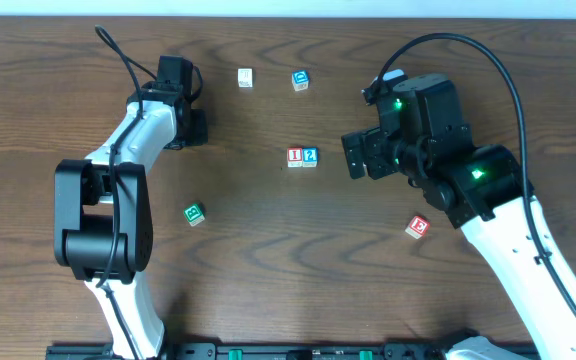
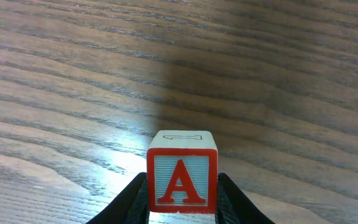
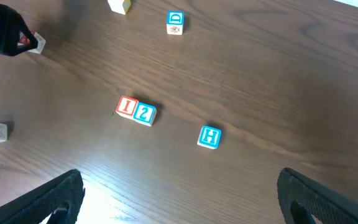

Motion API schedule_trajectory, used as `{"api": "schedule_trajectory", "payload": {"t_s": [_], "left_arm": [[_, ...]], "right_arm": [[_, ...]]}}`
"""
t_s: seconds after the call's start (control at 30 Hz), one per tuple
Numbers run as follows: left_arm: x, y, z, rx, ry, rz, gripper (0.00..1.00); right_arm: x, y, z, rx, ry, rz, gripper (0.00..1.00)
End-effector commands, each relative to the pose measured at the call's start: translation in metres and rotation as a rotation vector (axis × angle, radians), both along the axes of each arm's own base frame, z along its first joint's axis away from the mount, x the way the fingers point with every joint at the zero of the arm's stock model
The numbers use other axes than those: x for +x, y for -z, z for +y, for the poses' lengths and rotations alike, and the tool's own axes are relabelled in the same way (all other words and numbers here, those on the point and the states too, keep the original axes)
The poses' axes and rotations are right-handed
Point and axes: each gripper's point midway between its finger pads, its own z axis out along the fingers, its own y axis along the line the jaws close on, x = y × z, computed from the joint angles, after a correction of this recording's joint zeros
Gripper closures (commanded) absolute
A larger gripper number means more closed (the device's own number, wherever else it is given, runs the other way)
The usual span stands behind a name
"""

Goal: Spell out Ai2
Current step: 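Close the left gripper on the red A block, then carry the red A block to the left of the red I block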

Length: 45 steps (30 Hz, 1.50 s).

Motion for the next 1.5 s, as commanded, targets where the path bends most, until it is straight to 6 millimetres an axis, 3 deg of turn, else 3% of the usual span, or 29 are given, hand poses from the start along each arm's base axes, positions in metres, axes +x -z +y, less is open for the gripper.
{"api": "schedule_trajectory", "payload": {"t_s": [0.0, 0.5, 0.67, 0.77, 0.97, 1.13, 1.27, 1.47], "left_arm": [[0.005, 0.0, 0.002, -0.01, -0.035, -0.003, 0.69], [-0.004, -0.001, -0.013, -0.103, -0.049, 0.037, 0.79], [-0.007, -0.014, -0.014, -0.108, -0.056, 0.027, 0.94], [-0.006, -0.028, -0.021, -0.113, -0.049, -0.001, 0.94], [-0.012, -0.062, -0.064, 0.011, 0.047, -0.09, 0.94], [-0.033, -0.061, -0.125, 0.028, 0.09, -0.1, 0.94], [-0.042, -0.062, -0.155, 0.026, 0.097, -0.132, 0.94], [-0.046, -0.057, -0.157, 0.01, 0.079, -0.123, 0.94]], "right_arm": [[0.002, 0.001, -0.004, -0.012, 0.004, 0.0, 0.01], [0.014, -0.008, -0.008, -0.03, 0.024, -0.065, 0.01], [0.02, -0.012, -0.013, -0.021, 0.044, -0.087, 0.01], [0.025, -0.017, -0.022, -0.019, 0.07, -0.096, 0.01], [0.037, -0.044, -0.068, -0.014, 0.186, -0.148, 0.01], [0.035, -0.055, -0.108, 0.002, 0.28, -0.154, 0.01], [0.035, -0.058, -0.121, 0.083, 0.285, -0.145, 0.01], [0.035, -0.059, -0.129, 0.136, 0.285, -0.14, 0.01]]}}
